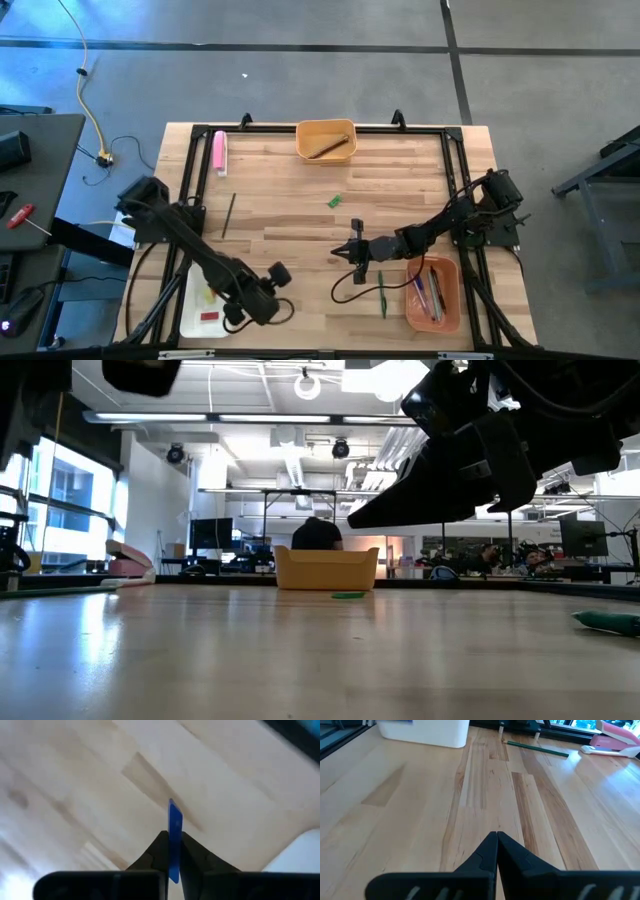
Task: Sort crayons/erasers/pens/pencils in bins
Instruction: Put the blue eraser into the white bin
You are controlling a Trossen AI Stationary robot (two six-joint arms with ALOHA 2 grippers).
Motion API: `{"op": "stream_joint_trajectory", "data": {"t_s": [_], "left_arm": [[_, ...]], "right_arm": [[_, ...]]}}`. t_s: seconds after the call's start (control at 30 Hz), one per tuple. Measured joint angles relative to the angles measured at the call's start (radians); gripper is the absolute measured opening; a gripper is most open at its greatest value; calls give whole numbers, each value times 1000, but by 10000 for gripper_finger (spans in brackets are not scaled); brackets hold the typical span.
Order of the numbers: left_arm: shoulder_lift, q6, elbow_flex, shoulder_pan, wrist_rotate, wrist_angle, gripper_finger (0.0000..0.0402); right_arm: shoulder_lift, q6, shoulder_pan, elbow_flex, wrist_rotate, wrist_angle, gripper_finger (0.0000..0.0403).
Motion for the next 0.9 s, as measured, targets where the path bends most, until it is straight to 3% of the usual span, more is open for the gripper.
{"op": "stream_joint_trajectory", "data": {"t_s": [0.43,0.9], "left_arm": [[-210,-527,-1,-110,-2,-129,6],[-232,-1097,-54,-343,13,-233,6]], "right_arm": [[0,19,-2,0,0,-12,0],[0,23,-2,0,0,-18,0]]}}
